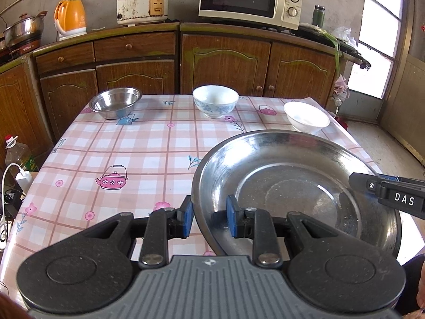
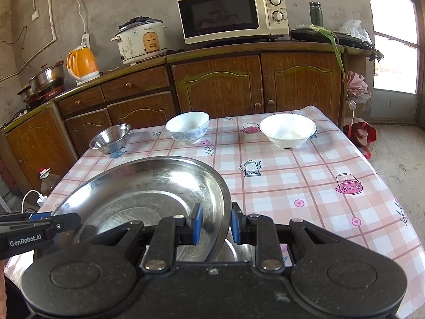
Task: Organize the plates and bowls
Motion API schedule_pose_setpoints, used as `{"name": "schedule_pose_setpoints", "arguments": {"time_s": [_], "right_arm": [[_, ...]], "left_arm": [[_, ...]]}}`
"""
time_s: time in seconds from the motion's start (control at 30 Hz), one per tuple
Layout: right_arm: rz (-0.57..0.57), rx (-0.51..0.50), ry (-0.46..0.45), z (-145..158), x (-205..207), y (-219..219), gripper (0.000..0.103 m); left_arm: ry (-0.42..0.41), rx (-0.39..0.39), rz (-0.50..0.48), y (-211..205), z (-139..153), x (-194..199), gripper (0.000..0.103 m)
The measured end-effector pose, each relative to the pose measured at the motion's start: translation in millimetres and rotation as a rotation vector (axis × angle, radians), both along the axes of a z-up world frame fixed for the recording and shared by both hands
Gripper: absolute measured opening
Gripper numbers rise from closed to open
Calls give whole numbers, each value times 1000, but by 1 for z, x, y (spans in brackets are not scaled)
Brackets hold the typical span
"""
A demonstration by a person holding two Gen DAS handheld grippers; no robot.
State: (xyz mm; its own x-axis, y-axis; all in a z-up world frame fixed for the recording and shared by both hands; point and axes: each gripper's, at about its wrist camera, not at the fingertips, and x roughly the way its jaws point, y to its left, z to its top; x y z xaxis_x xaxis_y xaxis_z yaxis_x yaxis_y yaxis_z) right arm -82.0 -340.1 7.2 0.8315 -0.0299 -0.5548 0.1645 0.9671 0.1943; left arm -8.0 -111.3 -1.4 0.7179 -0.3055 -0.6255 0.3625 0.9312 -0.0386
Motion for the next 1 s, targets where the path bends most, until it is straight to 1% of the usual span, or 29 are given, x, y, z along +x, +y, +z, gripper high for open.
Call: {"name": "schedule_pose_setpoints", "arguments": {"time_s": [0.7,1.0], "right_arm": [[-23,5,63,-24,2,-9,29],[-35,3,101,-38,7,-11,29]], "left_arm": [[56,18,-14,-11,-22,6,26],[87,25,-20,-15,-36,10,26]]}}
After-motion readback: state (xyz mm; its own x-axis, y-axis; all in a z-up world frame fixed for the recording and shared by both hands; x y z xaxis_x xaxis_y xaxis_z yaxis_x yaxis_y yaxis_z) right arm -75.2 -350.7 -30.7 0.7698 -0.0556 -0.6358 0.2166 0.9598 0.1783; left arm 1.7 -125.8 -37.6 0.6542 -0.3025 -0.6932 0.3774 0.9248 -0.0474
